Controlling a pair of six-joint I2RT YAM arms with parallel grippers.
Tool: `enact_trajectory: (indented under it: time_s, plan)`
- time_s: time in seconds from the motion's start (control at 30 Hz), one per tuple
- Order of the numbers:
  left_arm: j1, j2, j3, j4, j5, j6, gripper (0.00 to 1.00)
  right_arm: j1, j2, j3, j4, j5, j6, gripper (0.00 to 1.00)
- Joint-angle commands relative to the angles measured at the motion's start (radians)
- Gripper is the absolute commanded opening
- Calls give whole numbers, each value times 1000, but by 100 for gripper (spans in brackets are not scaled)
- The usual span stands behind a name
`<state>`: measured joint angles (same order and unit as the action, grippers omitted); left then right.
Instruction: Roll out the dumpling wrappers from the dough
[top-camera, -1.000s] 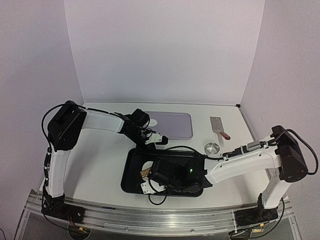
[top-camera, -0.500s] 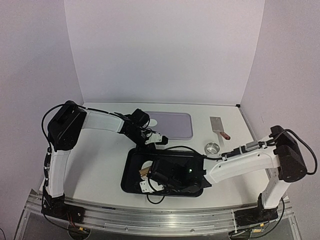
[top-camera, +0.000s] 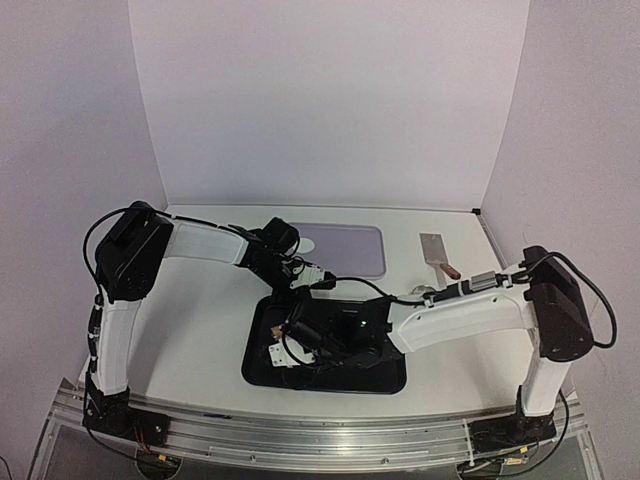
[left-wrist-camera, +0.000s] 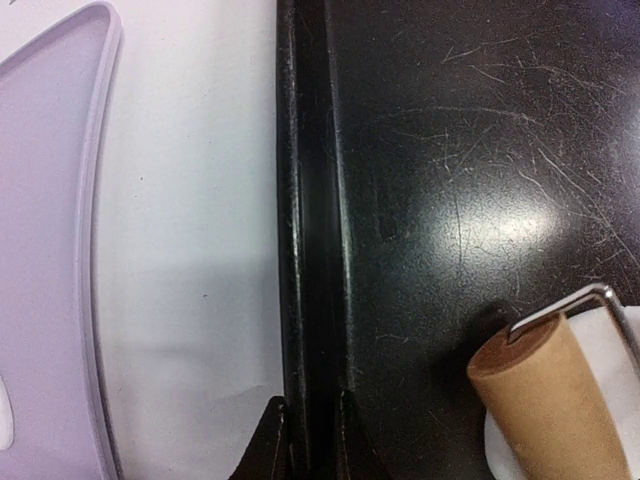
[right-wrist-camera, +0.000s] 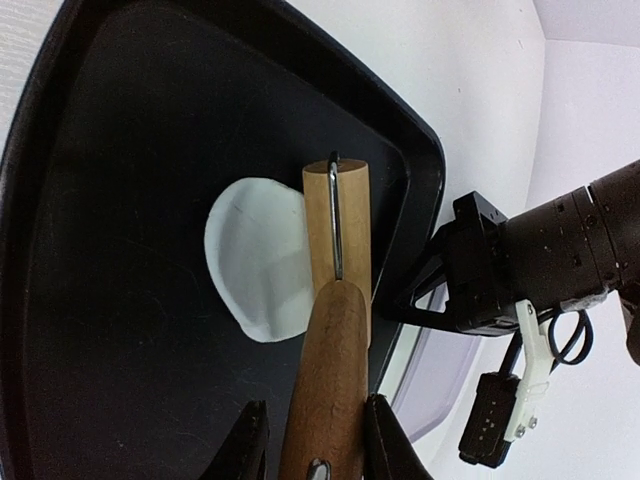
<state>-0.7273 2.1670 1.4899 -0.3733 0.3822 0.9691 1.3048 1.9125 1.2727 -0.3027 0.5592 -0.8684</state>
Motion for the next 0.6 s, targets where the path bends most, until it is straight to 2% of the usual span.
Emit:
enact_trajectory:
  time_s: [0.0,0.1,0.33,0.43,0.57]
  plan:
    - [-9,14,-31,-3,-70,65,0,97,56,-180,-390,-325,172,0]
    - [-9,15,-37,-1,-70,68,0,89,81,-176,-391,-302,160,0]
    - [-11,8,-43,-7,-76,76,0,-55,201,-18,-371,-259,16,0]
    - [-11,2,-48,-5,-77,77,0,-36,152,-71,-376,-291,73,0]
    - [-11,-1,-60,5,-77,72,0,50,56,-192,-393,-322,196,0]
